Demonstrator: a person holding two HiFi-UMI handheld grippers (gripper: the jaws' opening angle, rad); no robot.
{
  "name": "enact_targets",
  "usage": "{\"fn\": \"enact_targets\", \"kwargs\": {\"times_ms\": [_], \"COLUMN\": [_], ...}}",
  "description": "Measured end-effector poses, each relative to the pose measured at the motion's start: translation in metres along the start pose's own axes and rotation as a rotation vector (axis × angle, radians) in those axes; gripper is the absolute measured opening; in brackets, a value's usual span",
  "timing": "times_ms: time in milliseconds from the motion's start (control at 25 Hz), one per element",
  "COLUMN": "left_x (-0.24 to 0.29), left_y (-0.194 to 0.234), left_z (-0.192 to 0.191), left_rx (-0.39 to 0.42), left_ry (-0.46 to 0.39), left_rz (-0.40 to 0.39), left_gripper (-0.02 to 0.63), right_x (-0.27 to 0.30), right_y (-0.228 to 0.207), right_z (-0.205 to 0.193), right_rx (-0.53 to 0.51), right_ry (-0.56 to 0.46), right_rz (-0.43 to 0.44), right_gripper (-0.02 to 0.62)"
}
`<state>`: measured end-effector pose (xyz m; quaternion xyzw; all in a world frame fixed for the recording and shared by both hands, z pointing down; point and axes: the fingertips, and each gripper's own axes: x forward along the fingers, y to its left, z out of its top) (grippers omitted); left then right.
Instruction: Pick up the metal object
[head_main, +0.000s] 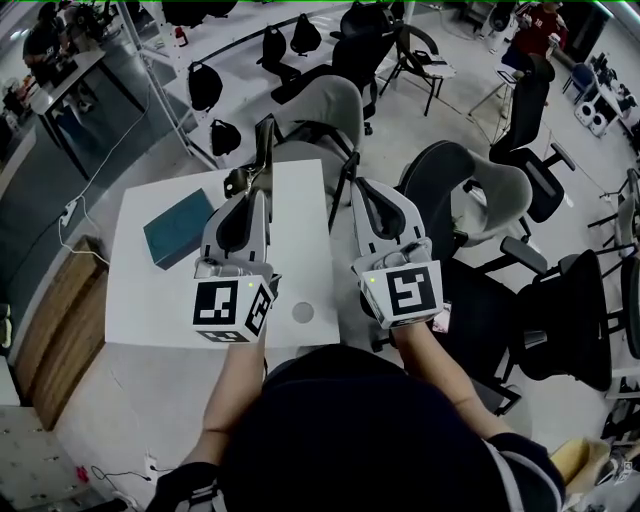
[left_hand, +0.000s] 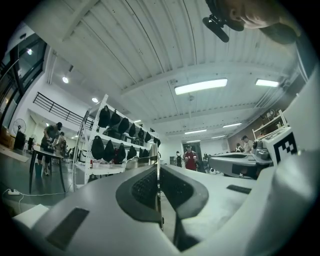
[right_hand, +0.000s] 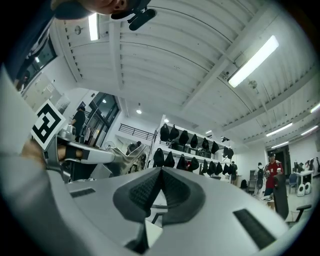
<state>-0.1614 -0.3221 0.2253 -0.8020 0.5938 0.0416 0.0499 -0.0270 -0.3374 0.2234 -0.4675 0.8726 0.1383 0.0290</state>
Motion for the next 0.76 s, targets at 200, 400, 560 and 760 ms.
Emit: {"fn": "enact_targets", "kwargs": {"times_ms": [200, 400, 560, 760], "left_x": [-0.003, -0.005, -0.011, -0.017], "left_y": [0.001, 0.005, 0.012, 0.018], "left_z": [0.000, -0.001, -0.003, -0.007], "left_rx": [-0.001, -0.008, -0.018, -0.022], "left_ry": [-0.003, -0.004, -0.017, -0.025], "left_rz": [0.000, -0.020, -0.030, -0.051], "left_gripper": [0.023, 0.023, 0.023, 0.023], "right_x": [-0.002, 0.002, 0.003, 0.005], "right_y": [0.001, 0.009, 0.019, 0.032], "right_z": [-0.005, -0.002, -0.002, -0.001], "right_rx": [0.042, 0.042, 0.020, 0.003], "right_ry": [0.022, 0.019, 0.023, 0.013], "right_rz": [0.001, -0.004, -0.009, -0.011], "right_gripper": [0.026, 0.026, 0.026, 0.026]}}
